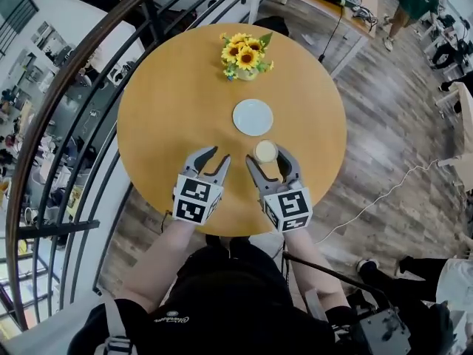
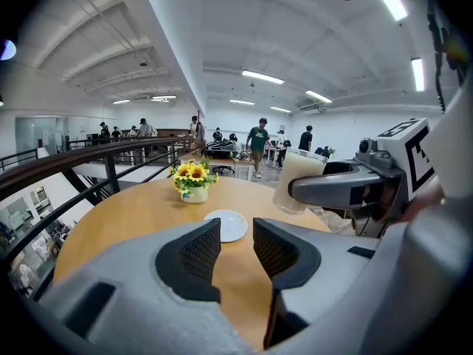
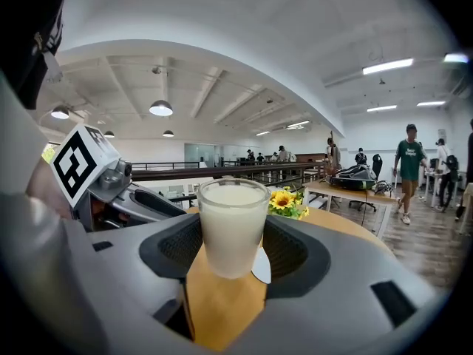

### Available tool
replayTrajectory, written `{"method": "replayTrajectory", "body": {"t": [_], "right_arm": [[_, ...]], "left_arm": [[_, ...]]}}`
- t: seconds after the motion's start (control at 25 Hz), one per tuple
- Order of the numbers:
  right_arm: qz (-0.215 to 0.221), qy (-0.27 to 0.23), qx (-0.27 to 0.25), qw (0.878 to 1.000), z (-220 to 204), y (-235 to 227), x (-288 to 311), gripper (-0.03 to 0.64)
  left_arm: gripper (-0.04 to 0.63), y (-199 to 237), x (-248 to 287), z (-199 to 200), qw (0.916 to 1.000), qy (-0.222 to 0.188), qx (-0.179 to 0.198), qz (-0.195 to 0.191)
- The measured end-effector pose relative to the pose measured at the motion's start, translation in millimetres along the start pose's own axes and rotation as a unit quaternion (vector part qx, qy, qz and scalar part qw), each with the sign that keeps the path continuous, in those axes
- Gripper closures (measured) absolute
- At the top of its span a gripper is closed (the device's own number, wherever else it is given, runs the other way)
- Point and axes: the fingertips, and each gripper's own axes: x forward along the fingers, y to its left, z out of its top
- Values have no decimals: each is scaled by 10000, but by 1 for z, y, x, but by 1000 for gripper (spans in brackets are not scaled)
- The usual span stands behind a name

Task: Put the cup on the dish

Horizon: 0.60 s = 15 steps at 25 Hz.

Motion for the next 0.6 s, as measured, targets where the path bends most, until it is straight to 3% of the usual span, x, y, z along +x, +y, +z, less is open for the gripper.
{"method": "replayTrajectory", "body": {"t": [0.6], "right_arm": [[28, 714, 394, 9967, -109, -21, 35, 362]], "left_arm": [[456, 5, 70, -84, 9972, 637, -388, -63]]}}
